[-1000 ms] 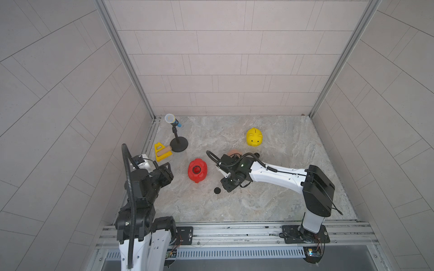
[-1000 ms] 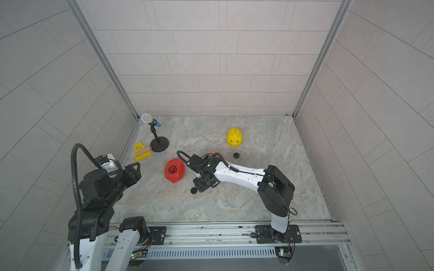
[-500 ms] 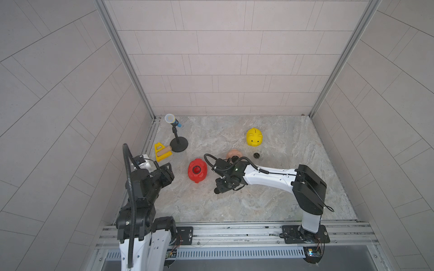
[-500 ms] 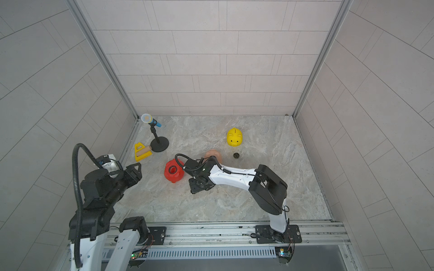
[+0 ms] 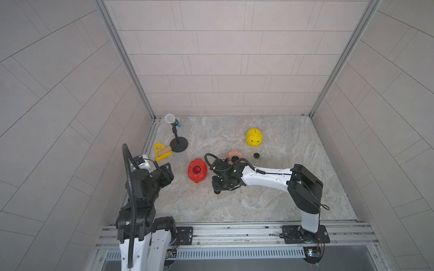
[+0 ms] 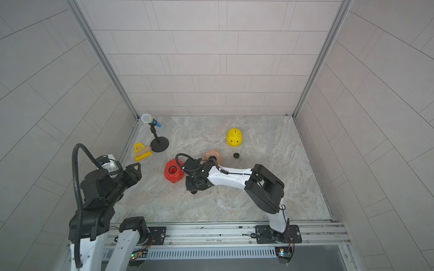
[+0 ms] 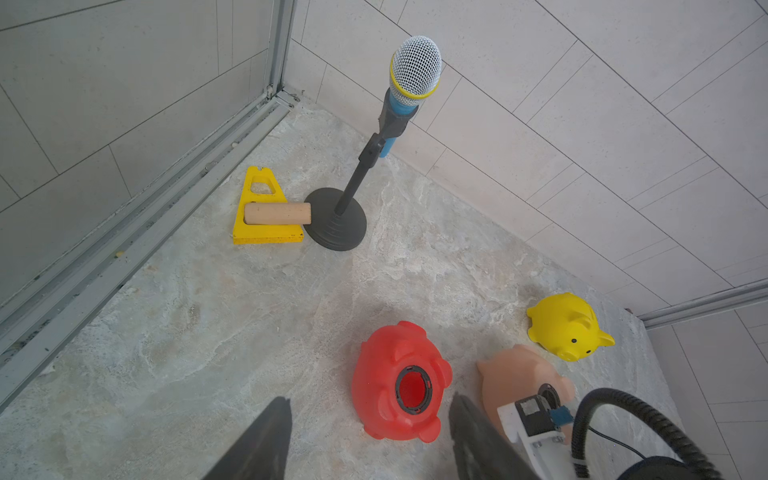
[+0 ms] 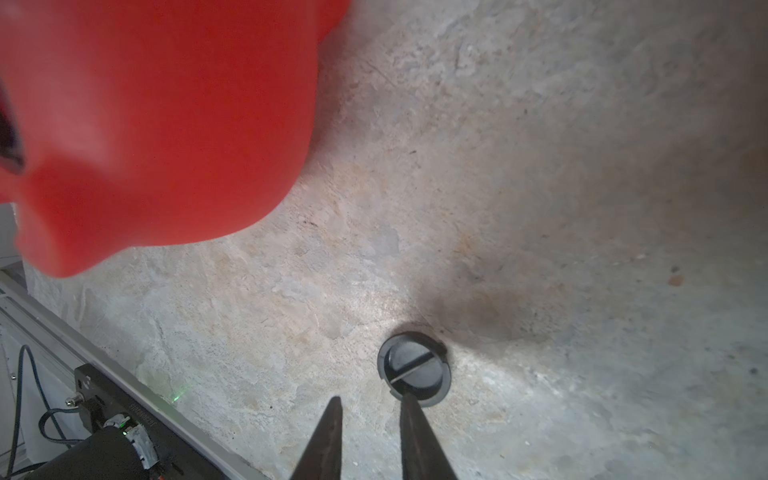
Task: Close piggy banks
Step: Pick up the knob at the center of the board.
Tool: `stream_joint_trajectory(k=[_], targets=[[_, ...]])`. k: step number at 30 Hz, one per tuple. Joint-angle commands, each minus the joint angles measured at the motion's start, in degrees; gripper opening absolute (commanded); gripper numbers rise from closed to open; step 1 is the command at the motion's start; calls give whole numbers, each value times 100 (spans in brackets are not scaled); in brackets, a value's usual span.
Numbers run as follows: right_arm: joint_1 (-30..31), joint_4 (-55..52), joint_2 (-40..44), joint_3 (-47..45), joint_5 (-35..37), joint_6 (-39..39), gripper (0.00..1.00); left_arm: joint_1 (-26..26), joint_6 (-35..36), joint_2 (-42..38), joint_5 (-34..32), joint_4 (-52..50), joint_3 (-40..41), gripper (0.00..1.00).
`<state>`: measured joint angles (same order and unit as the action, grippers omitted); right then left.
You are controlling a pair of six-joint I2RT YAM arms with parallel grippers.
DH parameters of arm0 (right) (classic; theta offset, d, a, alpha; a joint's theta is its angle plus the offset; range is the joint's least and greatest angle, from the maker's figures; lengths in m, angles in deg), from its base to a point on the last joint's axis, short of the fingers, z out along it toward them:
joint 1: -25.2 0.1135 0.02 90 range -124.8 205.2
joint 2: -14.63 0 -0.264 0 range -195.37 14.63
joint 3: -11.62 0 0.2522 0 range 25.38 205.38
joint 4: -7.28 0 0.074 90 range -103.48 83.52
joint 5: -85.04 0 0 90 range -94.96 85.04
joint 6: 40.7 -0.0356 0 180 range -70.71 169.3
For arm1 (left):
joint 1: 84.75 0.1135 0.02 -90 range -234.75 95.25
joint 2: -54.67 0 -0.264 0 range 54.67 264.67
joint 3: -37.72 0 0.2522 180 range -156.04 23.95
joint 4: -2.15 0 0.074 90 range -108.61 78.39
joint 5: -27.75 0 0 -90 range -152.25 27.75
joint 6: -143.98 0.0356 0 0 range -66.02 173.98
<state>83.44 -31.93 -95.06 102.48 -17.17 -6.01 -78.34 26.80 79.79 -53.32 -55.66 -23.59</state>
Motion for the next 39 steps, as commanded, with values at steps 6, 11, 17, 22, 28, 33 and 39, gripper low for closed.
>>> stream_joint_trajectory(k=[6, 11, 17, 22, 28, 33, 39], targets=[[47, 137, -127, -213, 25, -254, 26, 26, -11, 6, -32, -2, 59, 66], [47, 207, -200, -224, 2, -287, 25, 33, -9, 10, -38, 8, 59, 67], [47, 171, -254, -173, 35, -285, 25, 34, -7, 10, -34, 4, 62, 67], [47, 253, -349, -203, -1, -309, 25, 27, -12, 16, -32, 8, 59, 67], [47, 291, -401, -281, -6, -323, 24, 28, -9, 19, -20, 15, 70, 67], [41, 195, -409, -320, 25, -229, 24, 35, 2, 19, -29, 11, 66, 67], [21, -390, -378, -223, 275, 207, 23, 27, 2, 19, -26, 11, 63, 67]])
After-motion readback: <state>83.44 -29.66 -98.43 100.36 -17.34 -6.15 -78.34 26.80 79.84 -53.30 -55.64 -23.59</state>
